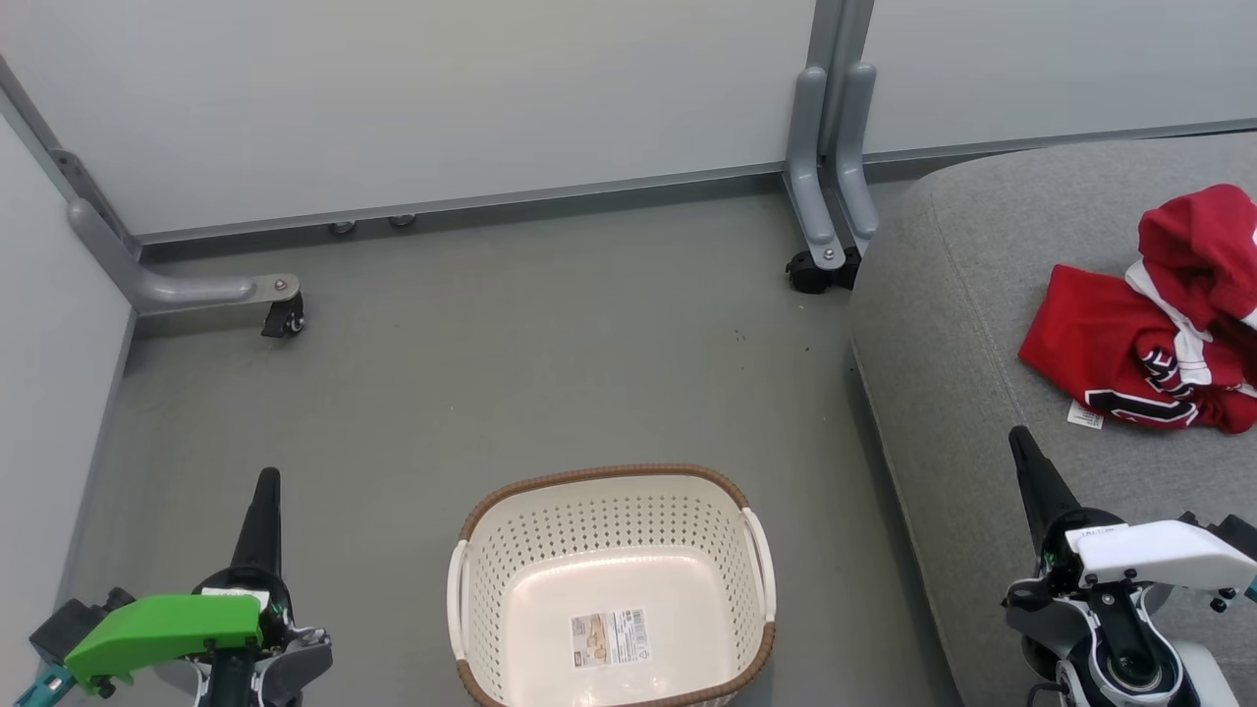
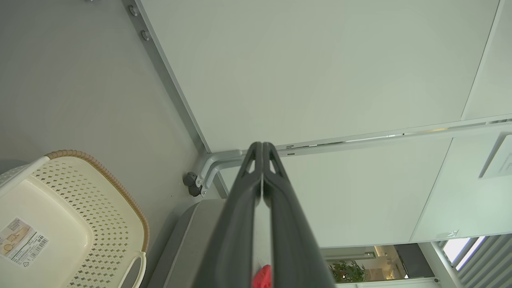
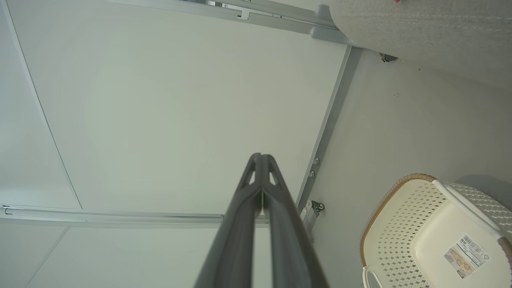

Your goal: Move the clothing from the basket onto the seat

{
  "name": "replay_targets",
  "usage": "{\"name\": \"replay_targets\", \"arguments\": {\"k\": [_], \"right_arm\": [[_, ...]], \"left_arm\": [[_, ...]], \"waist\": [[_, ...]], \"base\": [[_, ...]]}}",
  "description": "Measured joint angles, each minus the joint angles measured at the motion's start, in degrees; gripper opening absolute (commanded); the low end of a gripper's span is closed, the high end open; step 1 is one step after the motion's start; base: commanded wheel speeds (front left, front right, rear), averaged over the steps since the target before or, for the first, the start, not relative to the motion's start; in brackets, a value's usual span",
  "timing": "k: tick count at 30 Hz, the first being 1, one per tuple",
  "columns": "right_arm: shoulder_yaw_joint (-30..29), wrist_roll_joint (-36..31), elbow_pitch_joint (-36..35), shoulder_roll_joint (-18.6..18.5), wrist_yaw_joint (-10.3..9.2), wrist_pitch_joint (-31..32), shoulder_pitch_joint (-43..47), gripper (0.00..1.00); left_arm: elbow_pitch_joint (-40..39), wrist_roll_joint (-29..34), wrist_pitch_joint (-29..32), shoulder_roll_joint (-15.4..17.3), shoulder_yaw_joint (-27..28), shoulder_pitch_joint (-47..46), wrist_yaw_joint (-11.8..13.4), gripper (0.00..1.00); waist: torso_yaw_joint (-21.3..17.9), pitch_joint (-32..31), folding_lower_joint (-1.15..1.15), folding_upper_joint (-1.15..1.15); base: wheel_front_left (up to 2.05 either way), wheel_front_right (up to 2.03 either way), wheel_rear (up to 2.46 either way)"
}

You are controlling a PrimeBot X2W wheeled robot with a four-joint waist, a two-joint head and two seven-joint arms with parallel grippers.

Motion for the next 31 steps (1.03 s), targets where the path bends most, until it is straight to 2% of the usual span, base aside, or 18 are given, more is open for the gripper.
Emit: {"name": "replay_targets", "arguments": {"k": [22,31], "right_arm": [[-1.30,9.05,0.25,0.53,0.00,2.49,-0.96,0.00],[-1.35,9.33,0.27,0.56,0.00,2.53,-1.01,0.00]], "left_arm": [[-0.44,-8.34,2.49,0.01,0.97,-1.08,-0.01,0.00],[-0.47,-8.57,2.68,0.01,1.09,-1.23,-0.01,0.00]], "waist": [[-0.33,0.23,0.00,0.00],[-0.34,0.24,0.00,0.00]], "base": [[0.00,0.00,0.00],[0.00,0.00,0.00]]}}
